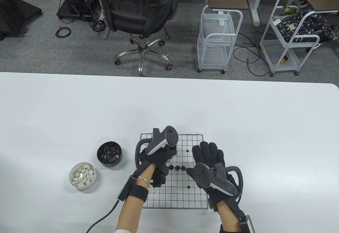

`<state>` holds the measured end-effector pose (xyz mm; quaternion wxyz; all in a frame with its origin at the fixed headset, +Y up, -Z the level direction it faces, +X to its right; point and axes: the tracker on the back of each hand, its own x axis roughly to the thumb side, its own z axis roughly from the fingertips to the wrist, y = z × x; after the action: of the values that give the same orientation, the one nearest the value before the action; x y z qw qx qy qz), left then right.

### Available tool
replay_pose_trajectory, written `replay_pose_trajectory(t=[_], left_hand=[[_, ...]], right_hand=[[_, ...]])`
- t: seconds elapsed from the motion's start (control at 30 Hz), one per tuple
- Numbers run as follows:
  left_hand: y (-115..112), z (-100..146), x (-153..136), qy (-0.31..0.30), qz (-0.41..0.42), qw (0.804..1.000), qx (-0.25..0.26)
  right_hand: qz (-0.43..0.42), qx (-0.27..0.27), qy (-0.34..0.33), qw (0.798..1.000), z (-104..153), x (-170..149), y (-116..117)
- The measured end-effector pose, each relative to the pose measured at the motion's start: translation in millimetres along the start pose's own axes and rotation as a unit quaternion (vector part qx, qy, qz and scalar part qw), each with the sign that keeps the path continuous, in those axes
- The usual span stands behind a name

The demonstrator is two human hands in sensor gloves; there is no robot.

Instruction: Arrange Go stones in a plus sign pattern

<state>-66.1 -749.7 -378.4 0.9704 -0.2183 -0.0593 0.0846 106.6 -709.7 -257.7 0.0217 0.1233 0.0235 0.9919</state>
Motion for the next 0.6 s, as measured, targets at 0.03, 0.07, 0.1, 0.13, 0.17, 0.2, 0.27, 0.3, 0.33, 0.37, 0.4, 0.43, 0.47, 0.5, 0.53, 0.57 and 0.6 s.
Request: replay_pose_trajectory(t=[0.03,0.07,0.1,0.13,0.17,0.2,0.27,0.3,0.33,0.37,0.4,0.43,0.47,0.5,0.53,0.57,0.6], left_hand=[[-0.1,0.0,-0.1,0.001,0.002,1.0,-0.002],[-0.1,0.3,-0.4,0.002,-0.001,1.0,0.0],[-0.4,0.6,-0.4,0.005,-0.005,1.0,0.001],[-1.3,0.4,-0.5,0.007,-0.013,1.0,0.002],[-2.3,0.1,-0.6,0.01,-0.021,1.0,0.002],[-2.8,-0.1,-0.6,0.01,-0.022,1.0,0.002],[-3.0,0.3,-0.2,0.01,-0.02,1.0,0.0],[-2.8,0.7,-0.1,0.011,-0.021,1.0,0.0],[-2.7,0.9,0.0,0.011,-0.022,1.0,-0.001],[-2.7,1.2,0.3,0.011,-0.024,1.0,0.0],[-3.2,1.4,0.9,0.011,-0.028,1.0,0.0],[-3.5,1.6,1.3,0.011,-0.031,0.999,0.001],[-4.1,1.7,1.9,0.012,-0.036,0.999,0.001],[-4.8,1.9,2.5,0.012,-0.04,0.999,0.0],[-5.0,1.9,2.8,0.012,-0.042,0.999,0.0],[-5.4,1.9,3.2,0.012,-0.045,0.999,0.0],[-5.5,2.0,3.5,0.012,-0.046,0.999,0.0]], right_hand=[[0.001,0.001,0.0,1.0,0.0,0.2,0.2],[0.003,0.001,-0.001,1.0,0.1,0.6,0.5],[0.005,0.002,-0.001,1.0,0.1,0.9,0.5],[0.006,0.002,-0.002,1.0,0.2,1.3,0.5],[0.007,0.001,-0.003,1.0,0.2,1.6,0.4],[0.007,0.001,-0.003,1.0,0.2,1.7,0.4],[0.006,0.0,-0.004,1.0,-0.3,1.8,0.8],[0.005,0.0,-0.004,1.0,-0.5,1.8,1.2],[0.005,0.0,-0.004,1.0,-0.5,1.8,1.3],[0.006,0.0,-0.004,1.0,-0.6,1.9,1.6],[0.006,0.001,-0.003,1.0,-0.6,1.9,1.6],[0.006,0.001,-0.003,1.0,-0.5,1.9,1.6],[0.007,0.001,-0.003,1.0,-0.4,1.9,1.7],[0.007,0.001,-0.003,1.0,-0.3,2.0,1.7],[0.007,0.001,-0.003,1.0,-0.3,1.9,1.7],[0.006,0.001,-0.003,1.0,-0.3,1.9,1.8],[0.006,0.001,-0.003,1.0,-0.3,1.9,1.9]])
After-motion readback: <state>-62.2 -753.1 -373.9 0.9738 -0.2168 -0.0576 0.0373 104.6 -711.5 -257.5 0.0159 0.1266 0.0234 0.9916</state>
